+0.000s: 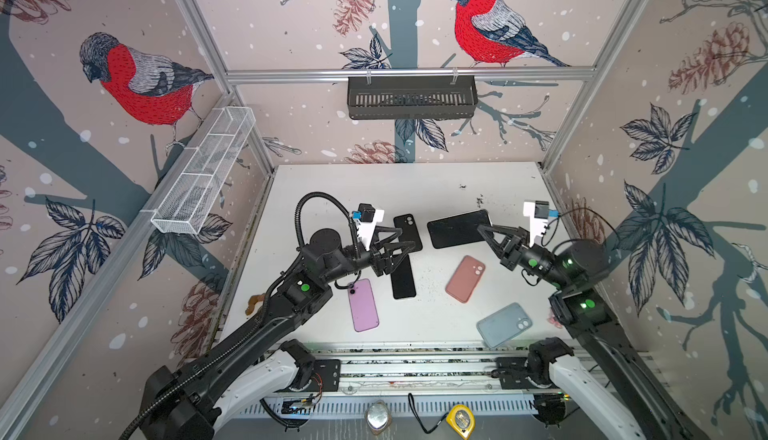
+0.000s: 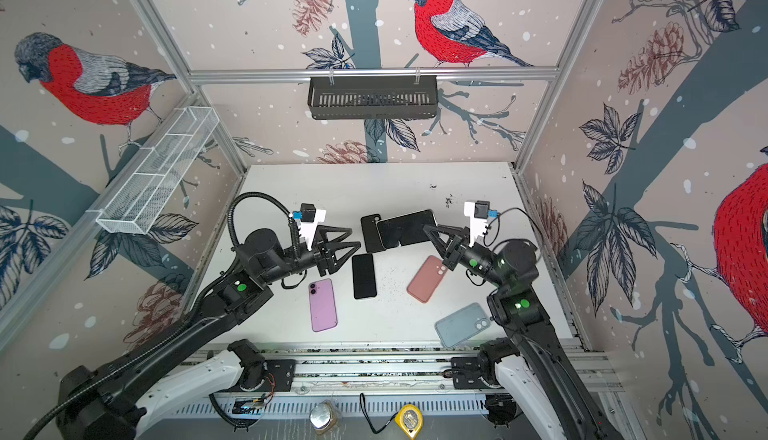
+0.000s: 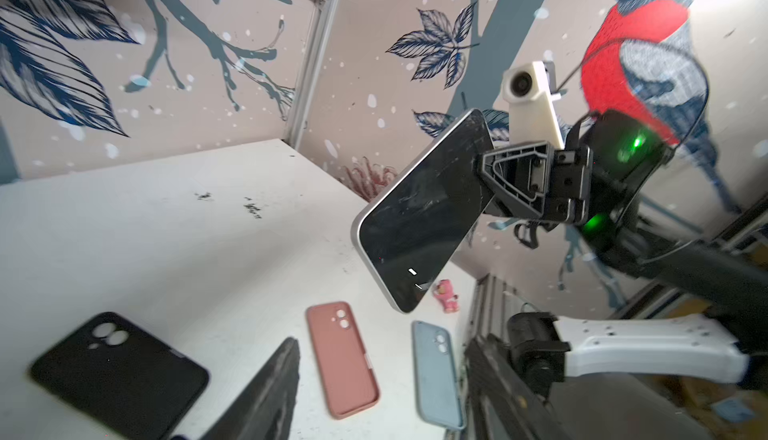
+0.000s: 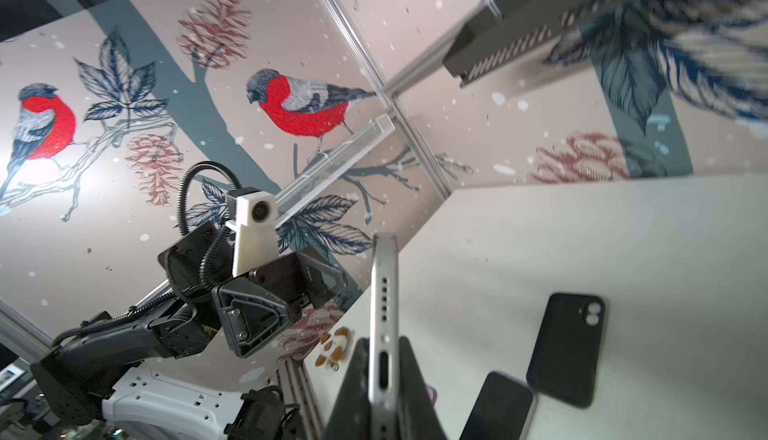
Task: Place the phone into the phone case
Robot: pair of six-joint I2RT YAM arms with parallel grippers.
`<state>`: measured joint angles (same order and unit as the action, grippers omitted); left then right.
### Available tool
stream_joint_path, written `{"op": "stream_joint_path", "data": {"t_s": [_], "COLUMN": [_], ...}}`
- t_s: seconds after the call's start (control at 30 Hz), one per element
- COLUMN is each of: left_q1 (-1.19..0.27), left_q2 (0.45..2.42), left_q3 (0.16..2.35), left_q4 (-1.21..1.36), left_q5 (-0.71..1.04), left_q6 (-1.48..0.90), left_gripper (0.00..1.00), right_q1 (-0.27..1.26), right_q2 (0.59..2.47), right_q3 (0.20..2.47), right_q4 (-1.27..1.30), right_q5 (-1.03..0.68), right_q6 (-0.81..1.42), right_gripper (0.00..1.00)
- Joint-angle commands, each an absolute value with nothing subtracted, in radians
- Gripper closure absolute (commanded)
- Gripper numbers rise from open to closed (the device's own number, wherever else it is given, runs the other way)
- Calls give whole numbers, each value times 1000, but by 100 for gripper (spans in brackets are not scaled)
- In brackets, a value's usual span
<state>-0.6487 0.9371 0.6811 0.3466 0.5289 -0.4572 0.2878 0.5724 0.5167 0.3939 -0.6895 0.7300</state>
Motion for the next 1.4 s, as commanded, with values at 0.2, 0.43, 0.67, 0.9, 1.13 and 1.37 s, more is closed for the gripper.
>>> {"op": "stream_joint_path", "data": {"t_s": [0.2,0.43,0.67,0.9,1.13,1.37], "left_q1": [-644,-644,-644,-645,-654,-669], "left_q2": [1047,1034,1057,1081,1101,1123], "left_q3": [651,658,653,665,670,672], "left_q4": [764,726,754,797,819,841], "left_q5": [756,731,747,777,807,845], "left_q6": [-786,-763,-782,-802,-819,-838], "left_gripper": [54,54,56,71,92,100], "right_q1": [291,296,338,415,438,465], "right_q2": [631,721,756,770,785,800], "right_q3": [494,475,486,493,486,511], "right_q4": [838,988,980,865,878,850], "right_q5": [-773,-788,-770,-725,-699,-685], "right_q6": [954,1104,1107,1005,1007,979], "right_gripper": [98,99,100,100,100,99]}}
